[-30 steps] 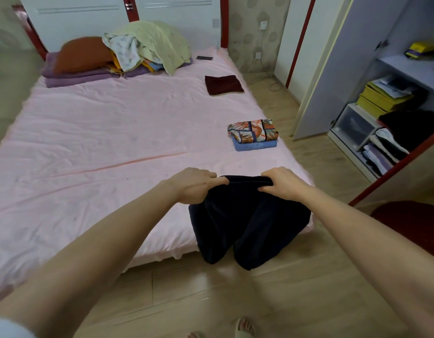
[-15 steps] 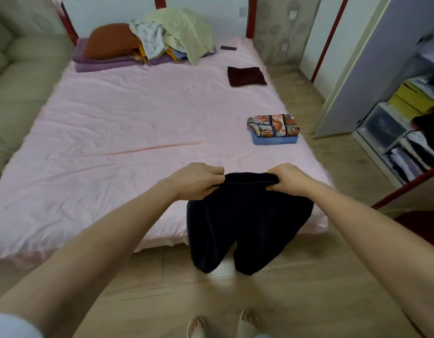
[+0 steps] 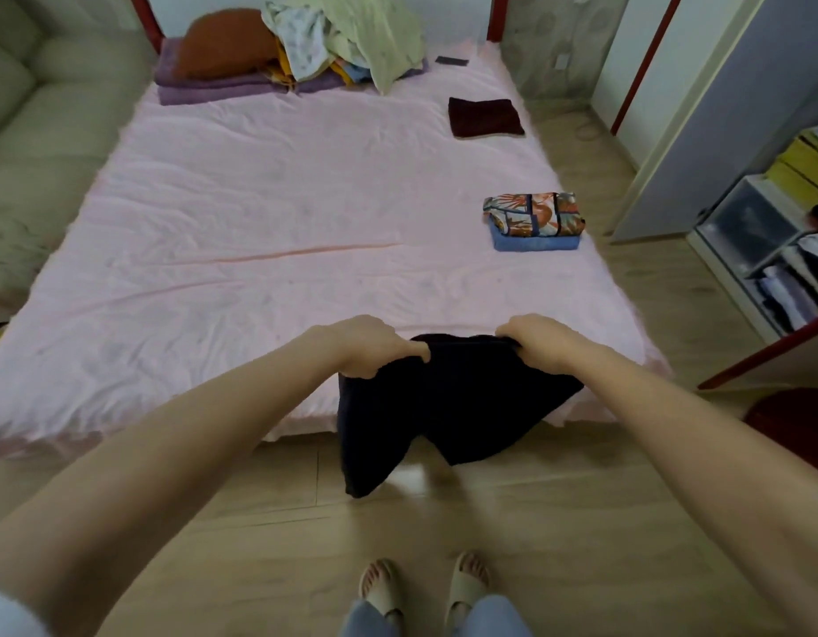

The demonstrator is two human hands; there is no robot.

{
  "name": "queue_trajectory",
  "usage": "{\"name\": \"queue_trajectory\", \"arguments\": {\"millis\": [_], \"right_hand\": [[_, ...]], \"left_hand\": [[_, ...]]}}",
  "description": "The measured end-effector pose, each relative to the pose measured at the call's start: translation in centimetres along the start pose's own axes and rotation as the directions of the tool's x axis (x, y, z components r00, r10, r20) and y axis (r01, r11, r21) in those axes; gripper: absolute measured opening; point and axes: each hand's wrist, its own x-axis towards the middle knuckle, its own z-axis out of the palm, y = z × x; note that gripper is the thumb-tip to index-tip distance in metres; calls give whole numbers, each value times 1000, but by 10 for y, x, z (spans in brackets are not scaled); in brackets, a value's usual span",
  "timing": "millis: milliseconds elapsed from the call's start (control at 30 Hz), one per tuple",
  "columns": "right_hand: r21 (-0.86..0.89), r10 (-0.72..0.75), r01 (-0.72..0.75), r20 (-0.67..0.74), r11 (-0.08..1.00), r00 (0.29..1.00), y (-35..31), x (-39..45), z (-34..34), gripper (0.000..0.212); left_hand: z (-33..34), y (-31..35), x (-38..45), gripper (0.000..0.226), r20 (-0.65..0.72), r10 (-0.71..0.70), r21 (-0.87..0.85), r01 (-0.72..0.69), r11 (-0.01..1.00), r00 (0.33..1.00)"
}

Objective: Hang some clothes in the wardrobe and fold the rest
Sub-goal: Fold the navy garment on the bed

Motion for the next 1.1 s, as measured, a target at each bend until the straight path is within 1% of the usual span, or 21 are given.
{"name": "queue_trajectory", "arguments": {"millis": [33,67,100,133,167,200,267,300,333,367,400,433,500,600,667,733,833,900,1000,1067,1100], "right_hand": [[-14,26,-28,-143,1000,989,0,-6,4,16],[-33,40,-47,-182,998,983,-2,-14,12,19],[-66,24,-31,-97,997,995,-9,-20,21,23],[-80,15,-10,71,997,997,-16,-27,32,28],[-81,28,-10,219,997,975,-19,-33,42,30],[-73,63,-46,248,996,967,-20,-33,47,29],[-94,142,-133,98,987,985,-10,-28,32,22],[-114,150,-144,40,983,988,-3,-28,23,18],[-123,140,-138,4,983,990,3,-29,14,16],[-110,126,-127,-13,986,992,10,-30,6,15],[-92,115,-114,1,989,993,15,-31,1,15],[-72,110,-108,32,992,993,19,-34,-4,16],[-30,91,-89,72,996,993,25,-40,-12,14],[1,92,-92,60,996,994,30,-52,-19,4],[-62,119,-118,21,991,993,28,-58,-21,24],[-124,144,-147,-37,981,989,25,-59,-21,40],[-46,182,-183,-34,982,983,22,-58,-21,50],[24,236,-236,-3,971,972,21,-56,-25,48],[56,330,-333,60,941,942,18,-53,-35,43],[116,387,-399,114,909,915,14,-48,-40,41],[160,406,-427,146,890,902,7,-47,-42,39]], "left_hand": [[3,-2,0,55,-39,-41,-57,38,998,998],[9,0,0,44,-24,-44,-62,42,997,999],[15,5,1,31,66,-57,-18,58,998,996],[19,12,3,21,159,-48,59,39,997,986],[22,21,5,23,155,-32,55,23,998,987],[25,24,8,32,123,-69,31,66,997,990],[14,21,20,37,90,-113,3,113,994,990],[8,18,23,31,34,-85,29,84,996,996],[2,16,21,19,34,-59,55,58,997,998],[-3,14,20,25,75,-49,45,45,998,996],[-5,11,19,46,91,-3,110,-7,994,996],[-6,10,14,59,109,43,150,-59,987,993],[-10,9,8,64,86,58,162,-72,984,995],[-13,10,2,66,-56,158,239,-140,961,986],[-18,6,-1,72,-94,165,226,-141,964,982],[-20,7,-3,71,-85,160,221,-138,965,983],[-21,14,0,43,-62,110,155,-99,983,992],[-23,22,6,36,-95,33,52,-28,998,995],[-32,39,18,43,-21,-91,-154,87,984,996],[-38,54,25,55,74,-125,-344,143,928,989],[-40,59,28,59,101,-148,-455,178,873,984]]}}
